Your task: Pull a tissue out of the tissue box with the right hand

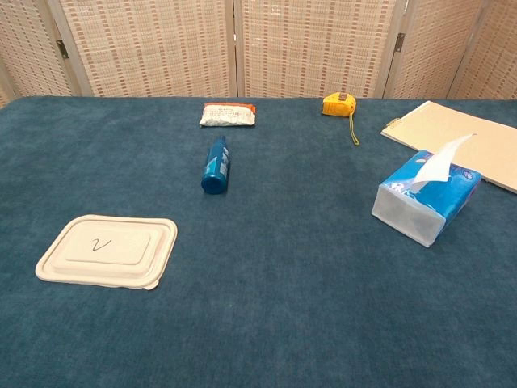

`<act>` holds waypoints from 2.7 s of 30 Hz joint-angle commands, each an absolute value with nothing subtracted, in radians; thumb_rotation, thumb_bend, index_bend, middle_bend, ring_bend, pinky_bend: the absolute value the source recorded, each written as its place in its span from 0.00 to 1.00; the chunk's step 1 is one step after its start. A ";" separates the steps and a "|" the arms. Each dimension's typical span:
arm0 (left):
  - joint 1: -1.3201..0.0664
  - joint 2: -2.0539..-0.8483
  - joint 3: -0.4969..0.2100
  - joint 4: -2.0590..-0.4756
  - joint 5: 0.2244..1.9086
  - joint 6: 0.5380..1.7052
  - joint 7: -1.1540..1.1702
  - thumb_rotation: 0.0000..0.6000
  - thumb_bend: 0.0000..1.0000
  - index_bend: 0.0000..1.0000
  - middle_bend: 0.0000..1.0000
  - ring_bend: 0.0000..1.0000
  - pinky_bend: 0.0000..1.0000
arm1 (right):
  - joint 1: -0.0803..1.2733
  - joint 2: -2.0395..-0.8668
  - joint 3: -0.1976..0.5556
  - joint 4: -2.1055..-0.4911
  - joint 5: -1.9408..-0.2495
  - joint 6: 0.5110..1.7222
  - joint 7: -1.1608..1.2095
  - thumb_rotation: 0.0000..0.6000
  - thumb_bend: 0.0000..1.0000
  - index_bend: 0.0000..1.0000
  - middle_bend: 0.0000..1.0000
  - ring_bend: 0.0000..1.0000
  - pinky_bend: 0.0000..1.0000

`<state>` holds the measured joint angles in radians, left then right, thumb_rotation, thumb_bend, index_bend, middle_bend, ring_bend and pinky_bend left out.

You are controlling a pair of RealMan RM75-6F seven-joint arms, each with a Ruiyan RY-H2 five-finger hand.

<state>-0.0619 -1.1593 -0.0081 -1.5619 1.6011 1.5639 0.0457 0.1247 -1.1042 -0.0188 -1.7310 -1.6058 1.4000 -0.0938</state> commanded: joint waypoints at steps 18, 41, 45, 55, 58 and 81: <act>-0.061 -1.155 -0.008 -1.567 1.598 1.561 0.040 1.00 0.23 0.00 0.00 0.00 0.15 | 0.171 -1.122 0.032 -1.717 -1.550 1.349 -0.091 1.00 0.16 0.09 0.01 0.00 0.00; -0.062 -1.144 -0.010 -1.563 1.593 1.559 -0.001 1.00 0.23 0.00 0.00 0.00 0.15 | 0.488 -1.273 0.204 -1.672 -1.051 0.986 -0.415 1.00 0.18 0.24 0.13 0.00 0.00; -0.061 -1.142 -0.010 -1.562 1.595 1.562 -0.010 1.00 0.23 0.00 0.00 0.00 0.15 | 0.519 -1.309 0.213 -1.646 -1.015 0.991 -0.442 1.00 0.23 0.33 0.19 0.00 0.00; -0.058 -1.139 -0.010 -1.560 1.602 1.574 -0.026 1.00 0.23 0.00 0.00 0.00 0.15 | 0.552 -1.350 0.198 -1.607 -0.969 1.012 -0.476 1.00 0.32 0.49 0.33 0.00 0.00; -0.058 -1.139 -0.009 -1.559 1.602 1.572 -0.026 1.00 0.23 0.00 0.00 0.00 0.15 | 0.554 -1.363 0.194 -1.592 -0.973 1.024 -0.468 1.00 0.34 0.56 0.40 0.00 0.00; -0.058 -1.134 -0.007 -1.562 1.609 1.575 -0.039 1.00 0.23 0.00 0.00 0.00 0.15 | 0.515 -1.251 0.212 -1.782 -1.140 1.217 -0.423 1.00 0.37 0.62 0.46 0.04 0.00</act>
